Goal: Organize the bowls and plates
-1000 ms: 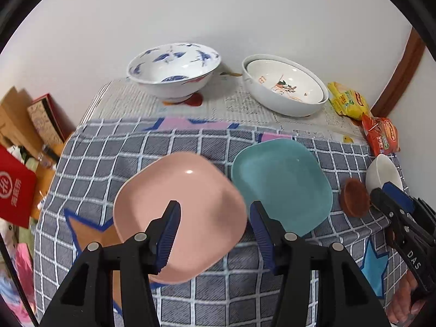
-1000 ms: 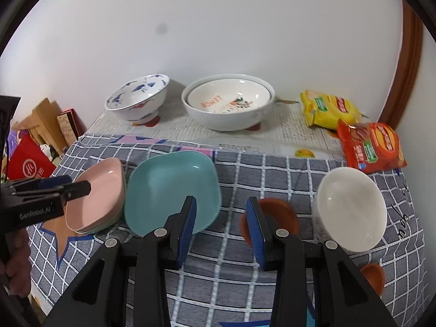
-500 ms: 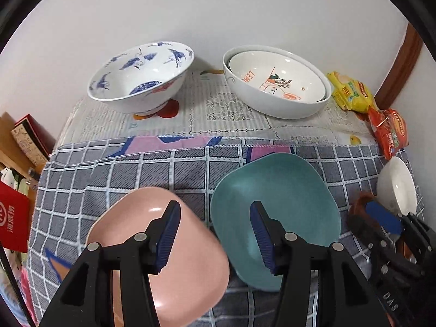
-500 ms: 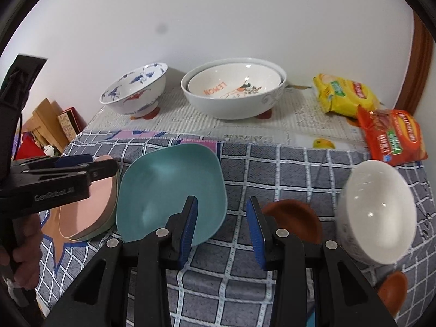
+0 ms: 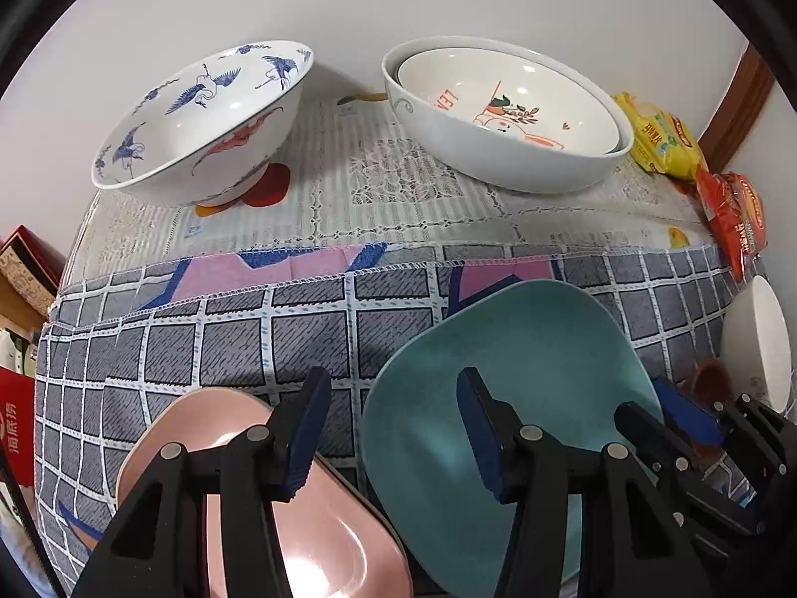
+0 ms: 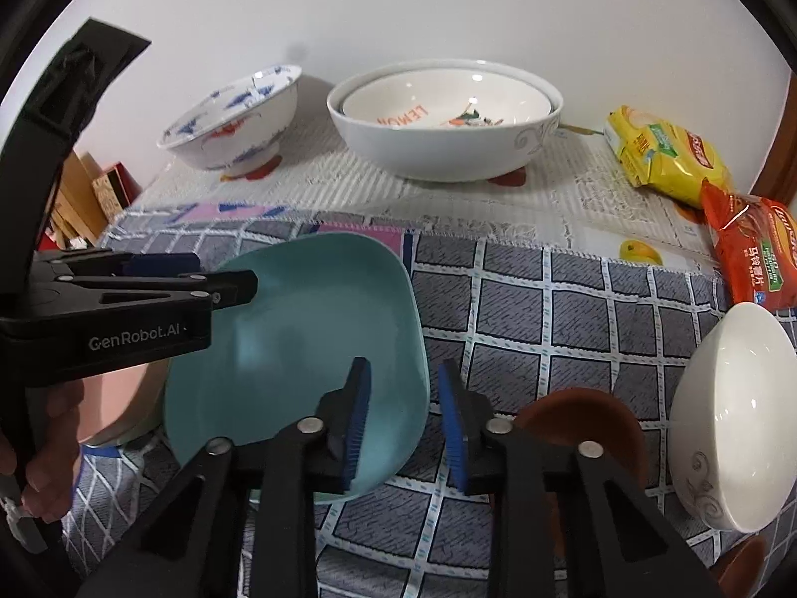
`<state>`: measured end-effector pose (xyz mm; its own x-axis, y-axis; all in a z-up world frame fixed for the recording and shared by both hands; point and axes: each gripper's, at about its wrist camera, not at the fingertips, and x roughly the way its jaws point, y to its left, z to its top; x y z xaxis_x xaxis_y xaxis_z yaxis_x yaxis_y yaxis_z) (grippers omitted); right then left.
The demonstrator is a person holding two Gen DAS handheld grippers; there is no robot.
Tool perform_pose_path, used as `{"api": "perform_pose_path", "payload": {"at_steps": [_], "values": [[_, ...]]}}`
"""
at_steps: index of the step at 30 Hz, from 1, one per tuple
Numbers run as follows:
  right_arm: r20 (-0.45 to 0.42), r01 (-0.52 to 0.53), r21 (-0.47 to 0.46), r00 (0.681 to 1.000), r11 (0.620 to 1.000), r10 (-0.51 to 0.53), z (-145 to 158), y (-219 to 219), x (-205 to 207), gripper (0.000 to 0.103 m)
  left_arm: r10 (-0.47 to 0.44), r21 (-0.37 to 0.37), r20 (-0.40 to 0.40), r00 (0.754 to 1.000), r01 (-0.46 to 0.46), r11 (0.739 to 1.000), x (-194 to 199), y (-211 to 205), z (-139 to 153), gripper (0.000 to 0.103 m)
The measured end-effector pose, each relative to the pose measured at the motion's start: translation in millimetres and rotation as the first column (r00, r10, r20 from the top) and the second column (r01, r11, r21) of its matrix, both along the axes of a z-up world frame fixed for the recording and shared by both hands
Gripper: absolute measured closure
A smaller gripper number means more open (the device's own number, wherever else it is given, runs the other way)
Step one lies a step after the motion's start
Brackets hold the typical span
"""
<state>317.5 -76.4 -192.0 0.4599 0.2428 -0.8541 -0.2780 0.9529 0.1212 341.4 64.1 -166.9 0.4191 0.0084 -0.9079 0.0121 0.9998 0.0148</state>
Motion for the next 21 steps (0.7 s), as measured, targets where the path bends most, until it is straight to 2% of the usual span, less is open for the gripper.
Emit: {"api": "perform_pose_path", "payload": {"at_steps": [2, 6, 8, 10, 15, 21], "values": [[-0.005, -0.005, -0.001, 1.000, 1.000, 0.005, -3, 2, 2, 0.081, 0.008, -0.001, -0.010, 1.000, -0.008, 1.000, 3, 2, -4, 0.061], [-0.009, -0.004, -0.014, 1.000, 1.000, 0.004, -8, 5, 3, 0.083, 0.006, -0.006, -0.023, 1.000, -0.006, 1.000, 7, 3, -10, 0.065], [-0.014, -0.003, -0.023, 1.000, 1.000, 0.003, -9, 5, 4, 0.085, 0.006, -0.004, -0.031, 0.999, -0.007, 1.000, 9, 3, -13, 0.075], [-0.022, -0.002, -0.023, 1.000, 1.000, 0.001, -12, 4, 6, 0.087, 0.007, -0.018, -0.035, 0.999, -0.007, 1.000, 10, 3, -16, 0.080], [-0.020, 0.021, -0.018, 1.000, 1.000, -0.021, -16, 2, 8, 0.094, 0.013, -0.039, -0.010, 1.000, -0.013, 0.999, 11, 5, -14, 0.084], [-0.021, 0.056, 0.059, 0.998, 0.997, -0.055, -5, -11, 7, 0.097, 0.018, -0.087, 0.015, 1.000, -0.016, 0.996, 1, 10, 2, 0.085]]}}
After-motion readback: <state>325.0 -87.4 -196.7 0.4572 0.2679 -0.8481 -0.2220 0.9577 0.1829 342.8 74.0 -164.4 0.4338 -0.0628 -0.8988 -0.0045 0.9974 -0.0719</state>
